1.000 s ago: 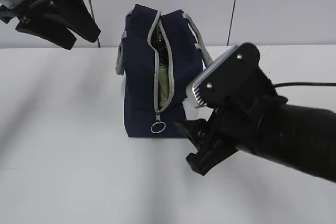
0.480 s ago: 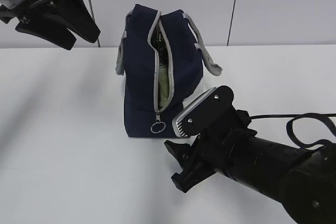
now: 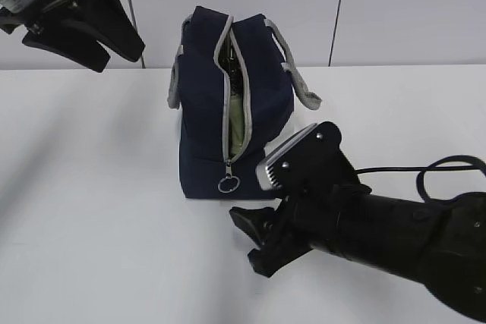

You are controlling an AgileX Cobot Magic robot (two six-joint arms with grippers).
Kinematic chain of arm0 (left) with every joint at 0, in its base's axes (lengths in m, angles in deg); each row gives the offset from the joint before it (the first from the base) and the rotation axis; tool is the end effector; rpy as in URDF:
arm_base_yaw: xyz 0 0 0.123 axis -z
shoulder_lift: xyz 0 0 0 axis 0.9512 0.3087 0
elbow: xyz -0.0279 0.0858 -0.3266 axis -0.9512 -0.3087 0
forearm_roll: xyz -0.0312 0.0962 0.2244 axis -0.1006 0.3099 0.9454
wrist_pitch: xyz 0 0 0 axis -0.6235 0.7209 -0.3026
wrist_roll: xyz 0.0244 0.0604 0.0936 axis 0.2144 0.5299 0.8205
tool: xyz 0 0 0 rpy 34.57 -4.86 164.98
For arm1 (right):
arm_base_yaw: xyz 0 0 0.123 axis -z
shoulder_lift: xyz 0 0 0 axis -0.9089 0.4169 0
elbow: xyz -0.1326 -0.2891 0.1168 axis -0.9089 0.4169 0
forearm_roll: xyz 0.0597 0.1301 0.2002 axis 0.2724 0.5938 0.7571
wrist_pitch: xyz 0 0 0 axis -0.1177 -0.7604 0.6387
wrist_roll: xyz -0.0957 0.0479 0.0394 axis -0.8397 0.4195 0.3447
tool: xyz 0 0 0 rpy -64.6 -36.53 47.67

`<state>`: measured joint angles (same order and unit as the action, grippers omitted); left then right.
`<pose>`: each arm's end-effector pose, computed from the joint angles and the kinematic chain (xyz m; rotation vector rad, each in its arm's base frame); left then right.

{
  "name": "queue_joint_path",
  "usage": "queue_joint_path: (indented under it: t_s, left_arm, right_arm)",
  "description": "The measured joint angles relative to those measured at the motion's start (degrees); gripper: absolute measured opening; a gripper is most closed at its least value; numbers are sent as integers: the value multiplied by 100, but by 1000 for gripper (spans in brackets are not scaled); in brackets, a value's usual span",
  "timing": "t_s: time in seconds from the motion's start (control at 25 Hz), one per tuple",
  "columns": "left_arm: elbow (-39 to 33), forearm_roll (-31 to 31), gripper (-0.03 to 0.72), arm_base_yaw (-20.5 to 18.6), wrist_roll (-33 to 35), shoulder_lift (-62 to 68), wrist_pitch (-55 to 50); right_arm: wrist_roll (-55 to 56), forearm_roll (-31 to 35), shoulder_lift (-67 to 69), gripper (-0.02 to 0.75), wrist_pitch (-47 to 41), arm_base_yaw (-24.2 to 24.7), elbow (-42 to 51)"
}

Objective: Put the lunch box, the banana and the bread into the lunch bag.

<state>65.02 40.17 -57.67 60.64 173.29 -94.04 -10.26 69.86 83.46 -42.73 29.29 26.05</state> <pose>0.3120 -0.1322 0.3891 0.4925 2.6842 -0.6969 0.2535 0.1947 0.1942 -0.8540 1.9253 0.3563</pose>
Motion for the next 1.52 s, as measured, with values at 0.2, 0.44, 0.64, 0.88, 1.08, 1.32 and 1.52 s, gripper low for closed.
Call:
queue_joint_path:
  t_s: [0.2,0.44,0.64,0.88,1.08,1.32,1.52]
  left_arm:
    - [0,0,424,0,0,0,0]
    - [0,0,424,0,0,0,0]
    - [0,0,424,0,0,0,0]
    - [0,34,424,0,0,0,0]
    - [0,60,424,0,0,0,0]
    - [0,67,424,0,0,0,0]
    - [0,93,424,0,0,0,-2]
  right_arm:
    - [1913,-2440,76,491,605,1265,-13]
    - [3179,-4396,748,491,1380,2082,-469]
    - [3225,-5036,1341,491,1685,2082,-880]
    - [2902,-4909,1637,491,2073,2033,-939]
    - [2574,-4766,1938,491,2124,1829,-1130]
    - [2541,-4509,2227,491,2146,1786,-1520]
    - [2529,-4496,2388,491,2121,1654,-1726]
